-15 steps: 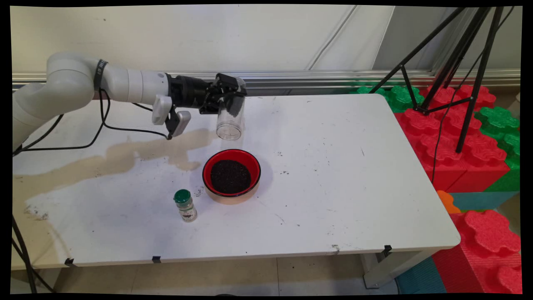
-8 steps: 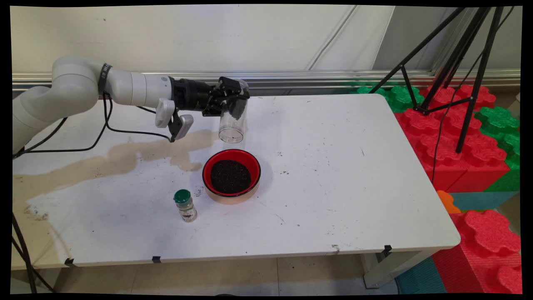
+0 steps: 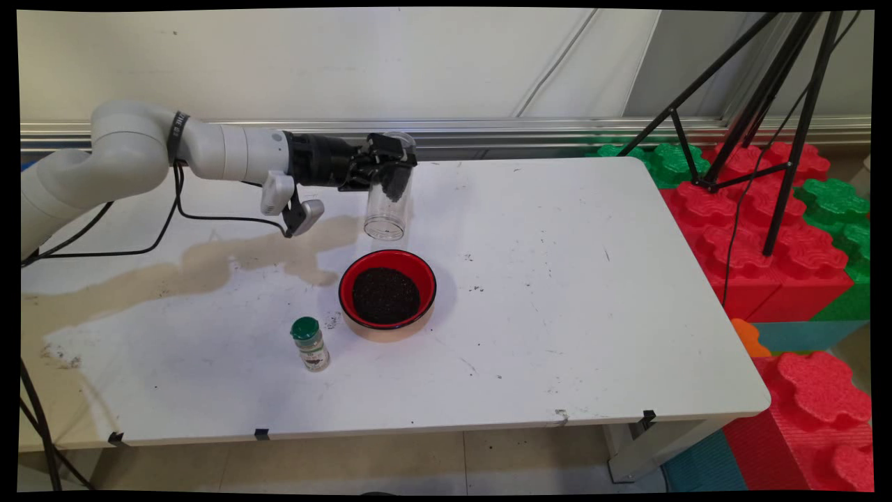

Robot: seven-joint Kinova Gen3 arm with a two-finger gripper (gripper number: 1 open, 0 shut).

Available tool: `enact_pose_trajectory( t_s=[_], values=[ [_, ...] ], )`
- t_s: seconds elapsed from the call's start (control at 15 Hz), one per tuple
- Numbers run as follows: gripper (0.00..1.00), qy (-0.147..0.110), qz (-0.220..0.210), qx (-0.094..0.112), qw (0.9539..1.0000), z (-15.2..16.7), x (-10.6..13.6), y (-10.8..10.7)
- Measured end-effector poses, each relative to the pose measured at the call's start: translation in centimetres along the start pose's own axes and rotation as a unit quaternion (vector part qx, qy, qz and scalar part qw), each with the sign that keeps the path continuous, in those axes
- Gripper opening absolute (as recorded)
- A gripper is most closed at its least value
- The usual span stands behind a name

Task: Pour the black seasoning powder in the red bowl

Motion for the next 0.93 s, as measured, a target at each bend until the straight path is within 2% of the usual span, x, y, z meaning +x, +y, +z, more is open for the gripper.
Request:
enact_pose_trajectory(
  t_s=[0.53,0.93],
  values=[
    [0.0,-0.017,0.045,0.006,0.9988,-0.3,0.2,-0.4],
    [0.0,-0.023,0.062,0.014,0.9977,-1.1,0.9,-1.1]
  ],
)
